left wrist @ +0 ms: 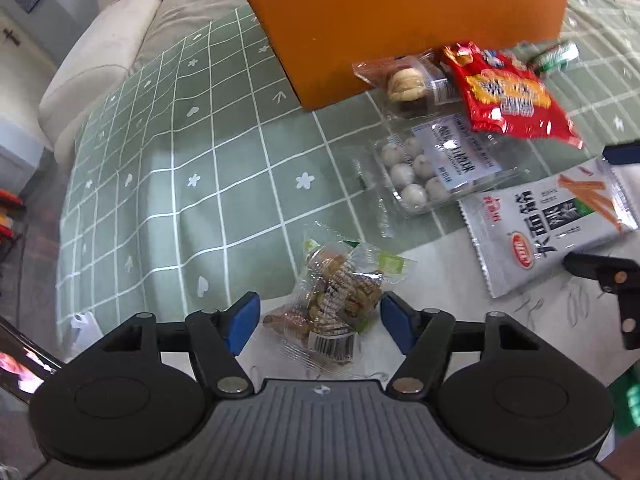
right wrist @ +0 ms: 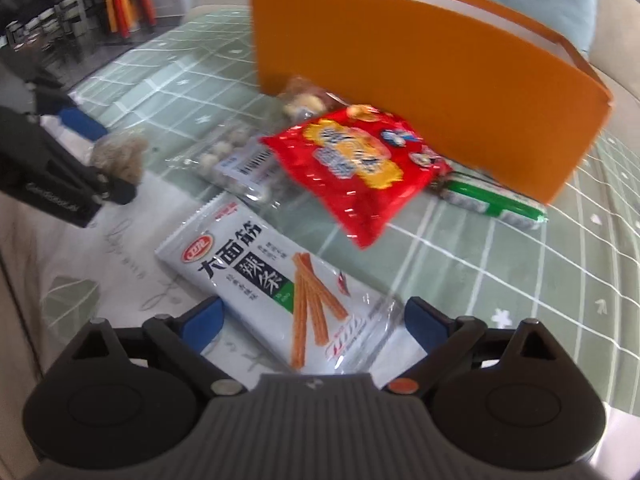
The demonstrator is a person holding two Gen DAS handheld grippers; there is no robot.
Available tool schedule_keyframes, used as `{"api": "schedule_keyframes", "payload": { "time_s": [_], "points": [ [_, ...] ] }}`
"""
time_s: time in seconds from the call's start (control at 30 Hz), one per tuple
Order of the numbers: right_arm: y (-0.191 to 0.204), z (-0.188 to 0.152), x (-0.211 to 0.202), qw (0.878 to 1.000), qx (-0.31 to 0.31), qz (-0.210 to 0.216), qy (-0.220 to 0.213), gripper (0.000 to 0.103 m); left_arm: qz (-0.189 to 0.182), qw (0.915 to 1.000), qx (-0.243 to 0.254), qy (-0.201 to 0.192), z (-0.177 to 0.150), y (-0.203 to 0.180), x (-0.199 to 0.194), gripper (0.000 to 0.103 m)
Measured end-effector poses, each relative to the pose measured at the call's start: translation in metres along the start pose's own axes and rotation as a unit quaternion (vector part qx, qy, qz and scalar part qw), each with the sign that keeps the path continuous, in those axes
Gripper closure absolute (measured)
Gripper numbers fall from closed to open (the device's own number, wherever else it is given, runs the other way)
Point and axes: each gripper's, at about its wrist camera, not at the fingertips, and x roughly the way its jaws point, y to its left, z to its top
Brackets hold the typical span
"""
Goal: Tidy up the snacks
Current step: 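Close the left tool on the nut packet while the right tool grips the gluten strip packet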
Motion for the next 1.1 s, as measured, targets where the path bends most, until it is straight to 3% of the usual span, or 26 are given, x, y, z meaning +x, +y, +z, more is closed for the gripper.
{"api": "schedule_keyframes", "payload": {
  "time_s": [0.2, 0.4, 0.53, 0.63, 0.67, 0.83, 0.97, 1.1],
  "points": [
    [-0.001, 0.001, -0.005, 1.000, -0.003, 0.007, 0.002, 0.027, -0.032, 0.9990, -0.028, -0.013, 0.001, -0.013, -0.008, 0.043],
    [0.001, -0.002, -0.015, 0.999, 0.012, 0.031, 0.032, 0.035, -0.053, 0.9963, -0.067, -0.009, 0.001, -0.030, -0.016, 0.047],
    [-0.001, -0.002, -0.019, 0.998, 0.032, 0.033, 0.047, 0.038, -0.039, 0.9964, -0.071, -0.022, -0.004, -0.040, -0.020, 0.047],
    [0.000, -0.004, -0.022, 0.999, 0.022, 0.023, 0.045, 0.034, -0.042, 0.9966, -0.070, -0.015, -0.006, -0.039, -0.018, 0.044],
    [0.002, -0.004, -0.021, 0.999, 0.010, 0.015, 0.042, 0.027, -0.044, 0.9964, -0.073, -0.009, -0.007, -0.039, -0.015, 0.043],
    [0.016, -0.006, -0.021, 0.997, -0.073, 0.008, 0.011, 0.010, -0.056, 0.9953, -0.078, -0.015, -0.013, -0.035, -0.013, 0.041],
    [0.030, -0.004, -0.013, 0.989, -0.148, 0.016, -0.019, 0.008, -0.072, 0.9926, -0.097, -0.013, -0.014, -0.027, -0.010, 0.038],
    [0.027, 0.001, -0.002, 0.986, -0.159, 0.036, -0.024, 0.008, -0.093, 0.9886, -0.118, -0.006, -0.016, -0.021, -0.007, 0.036]
  ]
}}
